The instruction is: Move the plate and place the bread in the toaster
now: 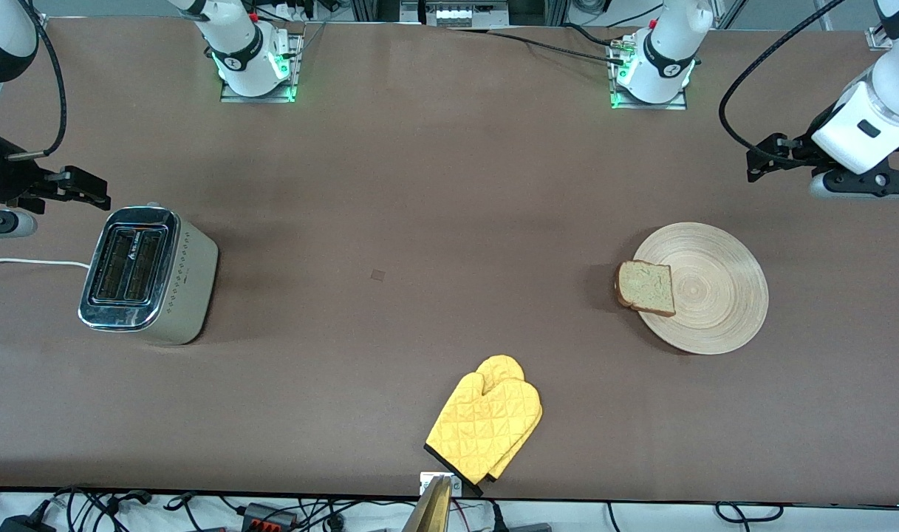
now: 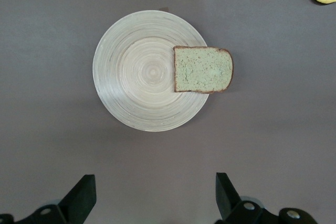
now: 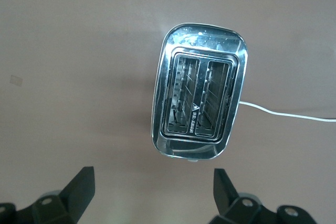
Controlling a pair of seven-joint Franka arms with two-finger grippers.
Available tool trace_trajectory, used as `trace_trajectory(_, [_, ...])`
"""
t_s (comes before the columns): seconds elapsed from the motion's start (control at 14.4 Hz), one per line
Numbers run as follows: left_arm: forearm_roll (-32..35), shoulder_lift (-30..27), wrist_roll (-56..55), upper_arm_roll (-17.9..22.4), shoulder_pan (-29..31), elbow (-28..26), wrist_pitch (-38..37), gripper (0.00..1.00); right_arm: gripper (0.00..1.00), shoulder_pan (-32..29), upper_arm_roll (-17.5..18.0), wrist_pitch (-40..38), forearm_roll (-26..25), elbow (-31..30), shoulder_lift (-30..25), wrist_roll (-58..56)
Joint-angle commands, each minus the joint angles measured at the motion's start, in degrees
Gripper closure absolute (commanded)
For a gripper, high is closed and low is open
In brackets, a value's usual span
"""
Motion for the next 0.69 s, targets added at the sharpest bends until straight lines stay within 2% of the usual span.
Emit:
trace_trajectory(0.0, [0.73,3.03,0.70,0.42,0.52,2.46,-1.37,0.00,0.00,-0.12,0.08,-0.57,0.02,0.70,-0.03,0.68])
trace_trajectory(0.42, [-0.94,8.30,9.82,0.69,11.75,2.64,-0.67,0.00,0.00,-0.30,-0.01,-0.66,0.11,0.62,-0.03,0.77])
trace_trajectory(0.55, [-8.20,11.46,15.44,0.78,18.24,2.64,-0.41,0.00,0.00,-0.30,-0.01,-0.75,0.11,0.62,-0.03,0.77])
trace_trajectory(0.62, [-9.72,13.74,18.95,0.70,20.88,2.81,1.25,0.00,0.00,-0.30,-0.01,-0.84,0.11,0.62,-0.03,0.77])
